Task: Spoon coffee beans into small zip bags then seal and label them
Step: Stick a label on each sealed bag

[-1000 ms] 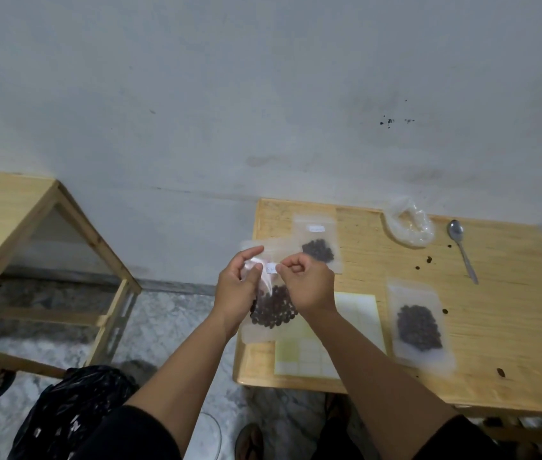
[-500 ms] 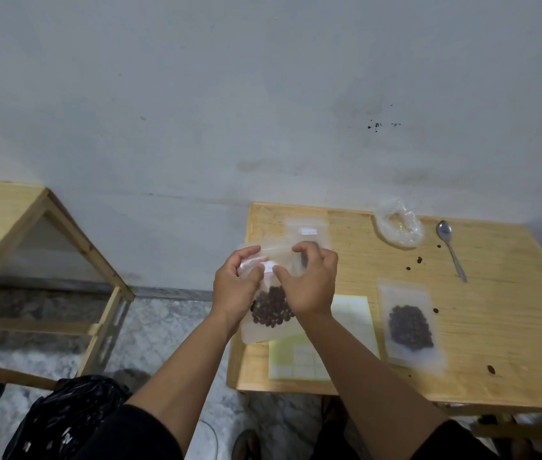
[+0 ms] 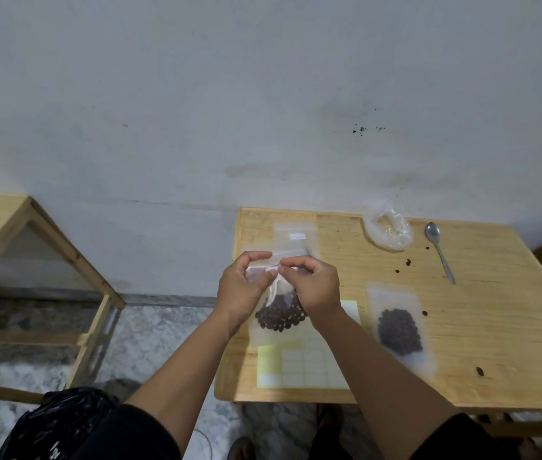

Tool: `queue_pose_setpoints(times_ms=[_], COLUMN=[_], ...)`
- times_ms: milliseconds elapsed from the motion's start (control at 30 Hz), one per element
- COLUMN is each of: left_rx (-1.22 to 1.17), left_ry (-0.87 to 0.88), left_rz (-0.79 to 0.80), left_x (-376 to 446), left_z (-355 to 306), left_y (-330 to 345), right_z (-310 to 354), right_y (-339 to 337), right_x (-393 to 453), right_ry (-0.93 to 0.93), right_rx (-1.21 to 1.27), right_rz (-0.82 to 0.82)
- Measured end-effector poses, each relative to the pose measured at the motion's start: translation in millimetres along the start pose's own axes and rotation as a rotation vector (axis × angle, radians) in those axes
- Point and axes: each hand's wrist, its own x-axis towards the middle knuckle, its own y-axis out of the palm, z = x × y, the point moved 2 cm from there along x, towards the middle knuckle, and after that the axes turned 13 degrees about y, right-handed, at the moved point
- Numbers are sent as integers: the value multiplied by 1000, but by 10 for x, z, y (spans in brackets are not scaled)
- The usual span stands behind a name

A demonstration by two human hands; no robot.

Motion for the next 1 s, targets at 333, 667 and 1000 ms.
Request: queue_pose_setpoints(times_ms=[333,667,1000], left_rx=[80,114,218], left_ry=[21,-17,-144], left_rz=[-36,-174,-107], left_x=[111,488,782], left_z=[-43,25,376], left_y=[205,420,717], right_z=[-62,-94,-178], right_y=[-172,-435,-602], right_x=[123,473,1208], right_ry=[-8,34,199], right_rx=[-19,-13,-105], right_rz=[14,92,-40])
